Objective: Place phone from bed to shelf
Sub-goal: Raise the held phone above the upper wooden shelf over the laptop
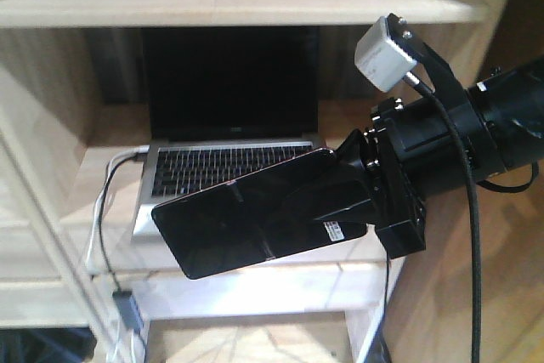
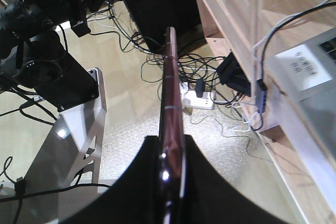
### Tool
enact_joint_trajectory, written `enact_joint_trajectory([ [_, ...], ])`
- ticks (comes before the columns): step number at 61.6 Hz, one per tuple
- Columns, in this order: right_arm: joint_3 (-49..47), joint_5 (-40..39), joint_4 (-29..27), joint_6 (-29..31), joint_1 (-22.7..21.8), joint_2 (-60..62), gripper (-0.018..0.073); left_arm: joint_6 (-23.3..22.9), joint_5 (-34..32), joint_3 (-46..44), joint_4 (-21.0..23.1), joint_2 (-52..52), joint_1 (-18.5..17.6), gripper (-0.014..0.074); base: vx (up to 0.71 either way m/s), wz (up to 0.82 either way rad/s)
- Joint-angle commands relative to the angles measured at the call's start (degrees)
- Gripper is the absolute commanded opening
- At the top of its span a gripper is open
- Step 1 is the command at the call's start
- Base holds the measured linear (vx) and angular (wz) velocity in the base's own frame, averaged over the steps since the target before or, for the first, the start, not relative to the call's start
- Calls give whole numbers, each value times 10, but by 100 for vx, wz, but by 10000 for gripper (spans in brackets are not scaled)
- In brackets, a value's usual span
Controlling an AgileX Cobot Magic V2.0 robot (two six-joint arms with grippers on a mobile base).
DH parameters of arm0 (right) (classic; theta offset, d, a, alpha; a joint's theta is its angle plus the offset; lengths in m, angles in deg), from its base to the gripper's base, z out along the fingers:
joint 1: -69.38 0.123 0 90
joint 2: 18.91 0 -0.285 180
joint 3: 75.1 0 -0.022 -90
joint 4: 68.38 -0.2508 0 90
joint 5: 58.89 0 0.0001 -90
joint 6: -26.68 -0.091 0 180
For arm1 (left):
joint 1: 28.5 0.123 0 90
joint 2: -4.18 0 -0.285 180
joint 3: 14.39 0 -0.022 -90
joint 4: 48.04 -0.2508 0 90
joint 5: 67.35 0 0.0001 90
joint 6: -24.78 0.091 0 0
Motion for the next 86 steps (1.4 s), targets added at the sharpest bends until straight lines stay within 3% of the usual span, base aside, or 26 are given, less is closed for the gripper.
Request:
enact_joint_trajectory([
  [1,-16,29,-46,5,-1,17,-2,-5,-41,-14,6,4,-4,1,22,-1],
  [86,-16,29,-46,5,-1,17,-2,-5,-41,-14,6,4,-4,1,8,1],
])
